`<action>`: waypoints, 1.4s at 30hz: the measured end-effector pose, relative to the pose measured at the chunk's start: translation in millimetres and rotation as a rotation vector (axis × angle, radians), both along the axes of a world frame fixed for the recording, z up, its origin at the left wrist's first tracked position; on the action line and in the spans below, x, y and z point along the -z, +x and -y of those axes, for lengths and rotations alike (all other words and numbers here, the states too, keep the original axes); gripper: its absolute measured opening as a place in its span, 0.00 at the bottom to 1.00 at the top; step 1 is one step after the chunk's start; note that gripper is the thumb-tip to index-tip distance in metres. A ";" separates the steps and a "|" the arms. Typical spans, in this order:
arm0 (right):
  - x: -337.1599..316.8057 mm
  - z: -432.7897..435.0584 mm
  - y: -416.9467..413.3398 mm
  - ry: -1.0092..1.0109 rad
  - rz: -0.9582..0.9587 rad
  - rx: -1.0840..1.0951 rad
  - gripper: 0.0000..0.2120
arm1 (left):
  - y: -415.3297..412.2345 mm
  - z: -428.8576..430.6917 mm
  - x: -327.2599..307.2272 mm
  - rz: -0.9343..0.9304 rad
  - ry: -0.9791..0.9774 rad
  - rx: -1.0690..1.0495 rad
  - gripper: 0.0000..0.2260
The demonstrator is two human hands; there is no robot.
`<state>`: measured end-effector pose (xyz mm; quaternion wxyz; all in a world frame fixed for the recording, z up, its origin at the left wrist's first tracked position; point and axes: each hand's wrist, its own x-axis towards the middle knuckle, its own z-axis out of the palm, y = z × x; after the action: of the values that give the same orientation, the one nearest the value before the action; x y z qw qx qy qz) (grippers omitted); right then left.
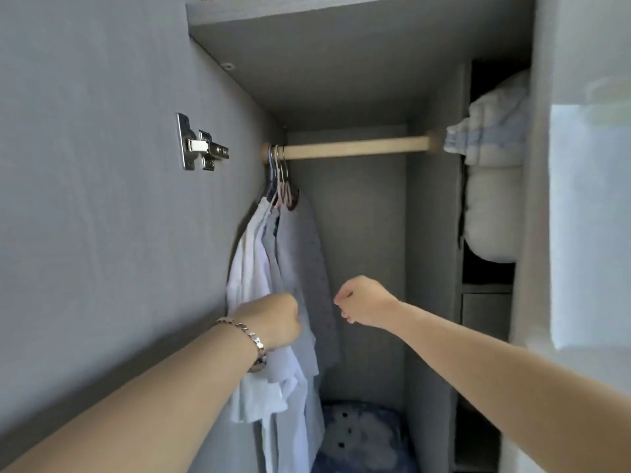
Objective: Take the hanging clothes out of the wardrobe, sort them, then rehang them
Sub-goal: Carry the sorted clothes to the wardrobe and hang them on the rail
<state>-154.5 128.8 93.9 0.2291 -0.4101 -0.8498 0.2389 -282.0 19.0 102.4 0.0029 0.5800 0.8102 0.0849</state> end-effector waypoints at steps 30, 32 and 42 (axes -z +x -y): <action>320.1 669.6 798.7 -0.788 0.170 1.711 0.12 | 842.4 320.2 302.3 -0.176 -0.441 1.576 0.10; 326.6 710.7 824.5 -0.808 0.083 1.832 0.13 | 882.9 351.3 313.4 -0.191 -0.461 1.662 0.10; 400.1 802.3 921.3 -0.947 -0.328 2.218 0.13 | 1054.7 420.2 376.4 -0.358 -0.521 2.003 0.08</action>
<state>766.8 -673.4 -306.1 0.2415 -0.9219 0.1724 0.2489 772.7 -401.2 -274.0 0.0769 0.9707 -0.0581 -0.2202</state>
